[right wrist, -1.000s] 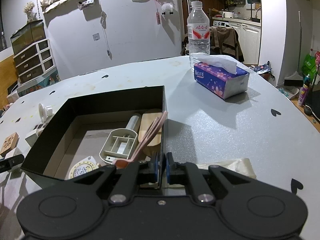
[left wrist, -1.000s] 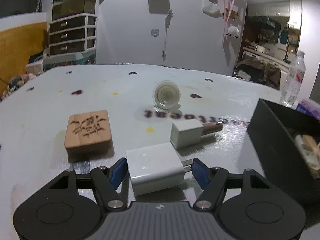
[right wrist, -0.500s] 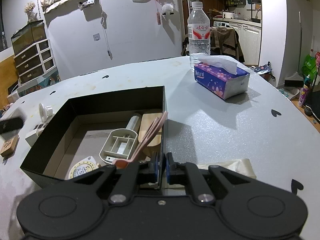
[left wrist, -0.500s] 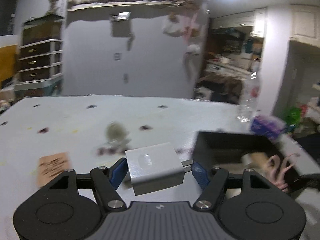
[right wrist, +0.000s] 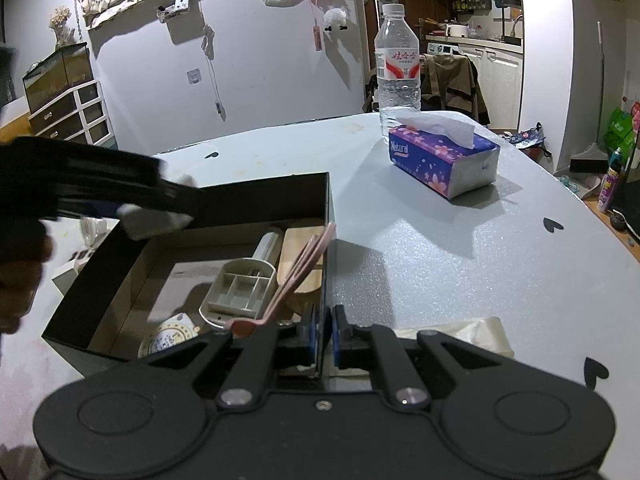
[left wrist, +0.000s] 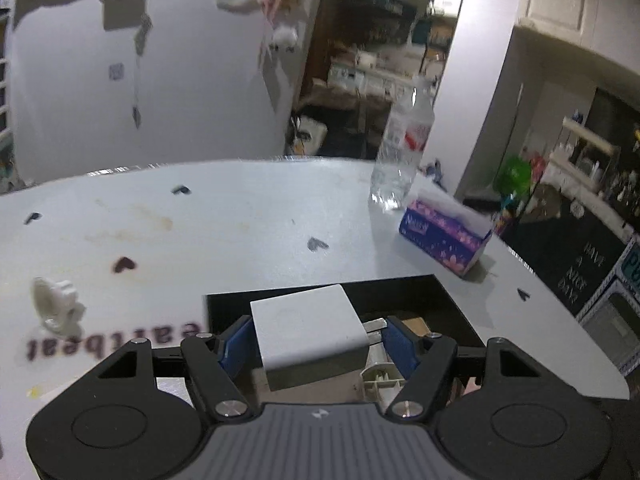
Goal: Organize rigid objects
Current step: 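Lower the white charger block into the black box and release it, then move the left gripper to the square engraved wooden block and grasp it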
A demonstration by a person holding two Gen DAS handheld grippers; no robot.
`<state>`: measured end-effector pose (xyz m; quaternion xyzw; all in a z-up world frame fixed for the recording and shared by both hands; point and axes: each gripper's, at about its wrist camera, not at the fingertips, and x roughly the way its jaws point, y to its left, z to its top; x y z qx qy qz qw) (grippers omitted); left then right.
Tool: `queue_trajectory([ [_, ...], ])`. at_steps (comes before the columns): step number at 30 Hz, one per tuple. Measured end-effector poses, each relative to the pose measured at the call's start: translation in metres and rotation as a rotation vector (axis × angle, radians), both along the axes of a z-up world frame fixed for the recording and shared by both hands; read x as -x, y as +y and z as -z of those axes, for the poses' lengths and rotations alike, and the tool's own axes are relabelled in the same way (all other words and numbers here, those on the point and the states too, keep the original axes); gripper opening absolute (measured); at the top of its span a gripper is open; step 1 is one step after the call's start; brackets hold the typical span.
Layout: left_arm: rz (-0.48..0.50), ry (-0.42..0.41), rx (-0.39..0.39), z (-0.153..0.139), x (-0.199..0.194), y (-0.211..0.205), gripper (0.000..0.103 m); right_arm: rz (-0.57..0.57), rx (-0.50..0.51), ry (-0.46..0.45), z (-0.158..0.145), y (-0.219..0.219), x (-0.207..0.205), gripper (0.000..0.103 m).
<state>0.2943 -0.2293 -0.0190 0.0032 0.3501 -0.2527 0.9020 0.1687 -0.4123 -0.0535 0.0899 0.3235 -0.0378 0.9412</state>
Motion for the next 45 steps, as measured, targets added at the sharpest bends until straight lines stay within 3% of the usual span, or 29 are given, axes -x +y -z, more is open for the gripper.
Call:
queue_trajectory([
  [7,0.060,0.125,-0.081,0.025,-0.031,-0.025,0.070,-0.004,-0.003,-0.003,0.000,-0.001,0.001,0.008],
  [16,0.054,0.102,-0.156,0.032,-0.043,-0.038,0.074,-0.008,-0.009,-0.005,0.001,-0.001,0.001,0.009],
  [19,0.075,0.097,-0.135,0.031,-0.043,-0.038,0.081,-0.010,-0.009,-0.003,0.001,-0.001,0.001,0.009],
  [29,0.090,0.099,-0.125,0.024,-0.033,-0.036,0.081,-0.011,-0.007,0.001,0.000,-0.001,0.000,0.009],
  [45,0.120,0.062,-0.070,-0.010,0.015,-0.008,0.084,-0.012,0.007,0.017,-0.001,0.002,-0.003,0.008],
])
